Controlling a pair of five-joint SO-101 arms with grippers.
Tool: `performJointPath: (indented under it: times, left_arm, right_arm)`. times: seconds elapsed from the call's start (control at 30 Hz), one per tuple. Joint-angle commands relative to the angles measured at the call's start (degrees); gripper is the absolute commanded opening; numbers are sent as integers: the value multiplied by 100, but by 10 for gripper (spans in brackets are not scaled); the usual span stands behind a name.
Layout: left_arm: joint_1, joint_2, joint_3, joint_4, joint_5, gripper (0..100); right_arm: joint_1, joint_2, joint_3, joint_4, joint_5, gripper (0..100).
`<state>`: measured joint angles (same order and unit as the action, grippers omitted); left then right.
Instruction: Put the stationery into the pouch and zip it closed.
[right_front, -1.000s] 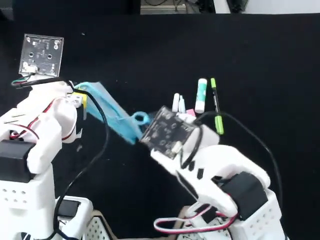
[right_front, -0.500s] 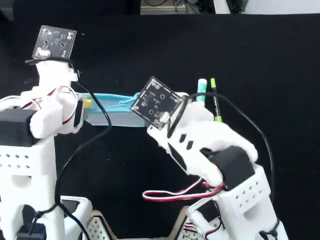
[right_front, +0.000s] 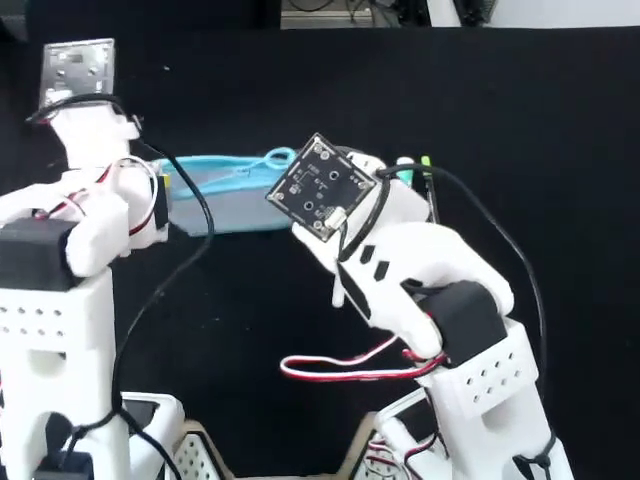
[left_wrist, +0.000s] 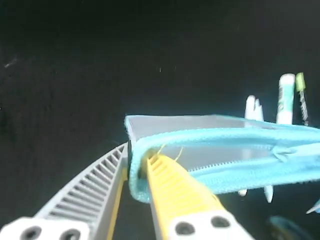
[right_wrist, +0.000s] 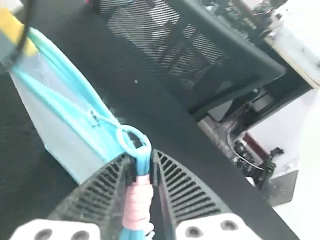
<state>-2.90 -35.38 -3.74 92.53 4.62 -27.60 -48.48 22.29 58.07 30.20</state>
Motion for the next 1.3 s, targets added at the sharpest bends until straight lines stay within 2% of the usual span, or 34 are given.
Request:
performJointPath:
  times: [0.0,0.3,0.4,0.57,0.67,0.87,1.17,1.27]
  left_arm:
    - [-127,-492,356,-431,141,30]
    - [-127,-1415,2765,-1495,132,30]
    - [-127,-1662,3134,-1741,-176,30]
    - [-127,-1785,3187,-1767,-308,33]
    - [-119,-1785,3187,-1776,-308,40]
    - [-127,-1837,3187,-1776,-299,170]
    - [-163,-1776,2686,-1741,-299,29]
    - [-163,-1776,2712,-1741,-237,29]
  right_arm:
    - [448,-40,4,-193,123,11]
    - [1037,-40,611,176,158,11]
    - [1345,-31,629,176,158,11]
    - [1477,-31,629,185,158,11]
    - [1222,-31,629,211,149,11]
    - [633,-40,593,501,105,12]
    - [589,-40,593,545,-308,13]
    - [571,-40,576,545,-413,35]
